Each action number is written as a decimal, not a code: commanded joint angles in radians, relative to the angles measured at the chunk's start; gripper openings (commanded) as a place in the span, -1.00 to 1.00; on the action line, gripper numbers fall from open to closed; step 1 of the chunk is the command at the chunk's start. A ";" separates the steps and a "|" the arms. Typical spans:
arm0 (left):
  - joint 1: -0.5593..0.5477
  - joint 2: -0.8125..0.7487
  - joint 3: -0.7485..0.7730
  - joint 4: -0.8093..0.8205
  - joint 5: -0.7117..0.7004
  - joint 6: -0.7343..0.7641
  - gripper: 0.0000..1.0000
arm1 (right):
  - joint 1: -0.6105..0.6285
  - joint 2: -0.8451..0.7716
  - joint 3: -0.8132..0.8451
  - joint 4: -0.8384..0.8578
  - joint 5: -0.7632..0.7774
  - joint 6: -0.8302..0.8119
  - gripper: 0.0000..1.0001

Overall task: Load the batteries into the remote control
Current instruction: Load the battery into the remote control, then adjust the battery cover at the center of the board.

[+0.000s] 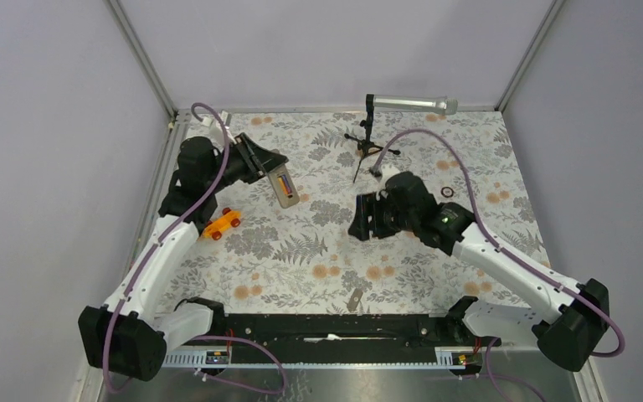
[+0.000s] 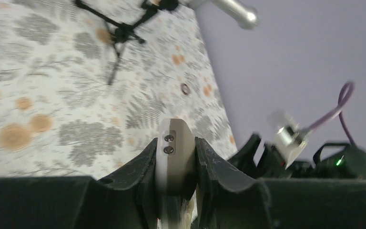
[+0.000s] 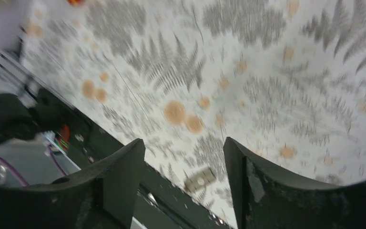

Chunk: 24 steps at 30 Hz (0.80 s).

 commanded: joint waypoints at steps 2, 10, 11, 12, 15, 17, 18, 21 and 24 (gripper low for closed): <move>0.061 -0.099 -0.040 -0.050 -0.172 0.053 -1.00 | 0.116 -0.042 -0.186 -0.017 -0.112 -0.115 0.21; 0.146 -0.134 -0.048 -0.101 -0.146 0.051 -1.00 | 0.366 0.136 -0.221 0.016 0.024 -0.148 0.02; 0.156 -0.136 -0.050 -0.100 -0.137 0.047 -1.00 | 0.388 0.160 -0.225 0.017 0.039 -0.144 0.01; 0.166 -0.140 -0.055 -0.097 -0.126 0.041 -1.00 | 0.408 0.181 -0.225 0.018 0.049 -0.141 0.00; 0.184 -0.147 -0.066 -0.094 -0.102 0.035 -1.00 | 0.465 0.231 -0.224 0.018 0.065 -0.134 -0.01; 0.191 -0.151 -0.075 -0.095 -0.093 0.035 -1.00 | 0.494 0.255 -0.219 0.019 0.069 -0.135 -0.04; 0.193 -0.152 -0.078 -0.096 -0.090 0.035 -1.00 | 0.505 0.267 -0.218 0.020 0.069 -0.137 -0.06; 0.196 -0.155 -0.089 -0.089 -0.080 0.029 -1.00 | 0.523 0.292 -0.210 0.030 0.063 -0.140 -0.16; 0.198 -0.152 -0.092 -0.081 -0.071 0.021 -1.00 | 0.537 0.319 -0.204 0.040 0.060 -0.144 -0.28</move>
